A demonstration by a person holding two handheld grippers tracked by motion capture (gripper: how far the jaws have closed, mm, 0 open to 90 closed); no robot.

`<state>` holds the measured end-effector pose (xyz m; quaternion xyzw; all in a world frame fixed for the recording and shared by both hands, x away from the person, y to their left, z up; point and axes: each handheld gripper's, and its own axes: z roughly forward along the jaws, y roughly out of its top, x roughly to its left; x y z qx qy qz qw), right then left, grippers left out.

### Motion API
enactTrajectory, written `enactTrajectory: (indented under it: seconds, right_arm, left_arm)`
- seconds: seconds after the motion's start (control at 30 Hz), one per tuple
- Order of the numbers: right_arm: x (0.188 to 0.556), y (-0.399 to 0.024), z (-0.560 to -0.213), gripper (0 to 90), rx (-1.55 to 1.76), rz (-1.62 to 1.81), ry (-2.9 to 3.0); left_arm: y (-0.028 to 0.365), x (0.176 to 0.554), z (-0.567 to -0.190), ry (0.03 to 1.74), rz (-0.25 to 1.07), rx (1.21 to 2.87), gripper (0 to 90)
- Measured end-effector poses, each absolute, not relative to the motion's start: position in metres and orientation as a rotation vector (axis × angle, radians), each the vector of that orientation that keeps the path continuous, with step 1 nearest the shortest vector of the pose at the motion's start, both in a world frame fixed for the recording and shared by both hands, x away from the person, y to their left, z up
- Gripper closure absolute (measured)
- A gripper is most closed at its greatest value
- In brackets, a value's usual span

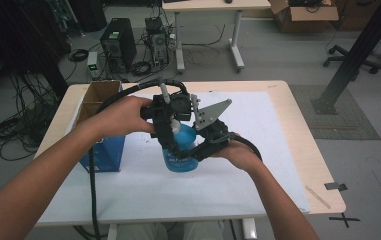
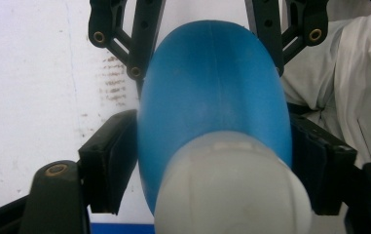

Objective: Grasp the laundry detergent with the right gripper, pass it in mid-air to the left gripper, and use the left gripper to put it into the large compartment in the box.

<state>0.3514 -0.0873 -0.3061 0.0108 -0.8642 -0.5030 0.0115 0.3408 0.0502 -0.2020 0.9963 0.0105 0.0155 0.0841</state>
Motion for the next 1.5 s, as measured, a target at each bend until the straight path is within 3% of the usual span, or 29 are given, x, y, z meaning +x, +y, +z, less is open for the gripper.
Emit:
enactTrajectory:
  seconds: [0.5, 0.9, 1.13, 1.3, 1.5]
  right_arm:
    - [0.352, -0.087, -0.307, 44.0, 0.03, -1.568, -2.693]
    - [0.351, -0.087, -0.307, 42.7, 0.022, -1.561, -2.682]
    - [0.35, -0.104, -0.3, 17.0, -0.068, -1.528, -2.71]
    - [0.349, -0.125, -0.297, 9.2, -0.186, -1.437, -2.804]
    - [0.349, -0.151, -0.292, 7.1, -0.312, -1.346, -2.88]
  left_arm:
    - [0.05, 0.342, -0.202, 0.029, 0.037, 2.978, 36.8]
    - [0.049, 0.343, -0.201, 0.055, 0.019, 2.976, 37.7]
    - [0.053, 0.346, -0.198, 0.129, 0.048, 2.991, 37.8]
    - [0.06, 0.352, -0.191, 0.219, 0.076, 2.996, 37.7]
    - [0.07, 0.361, -0.179, 0.377, 0.128, 2.974, 37.8]
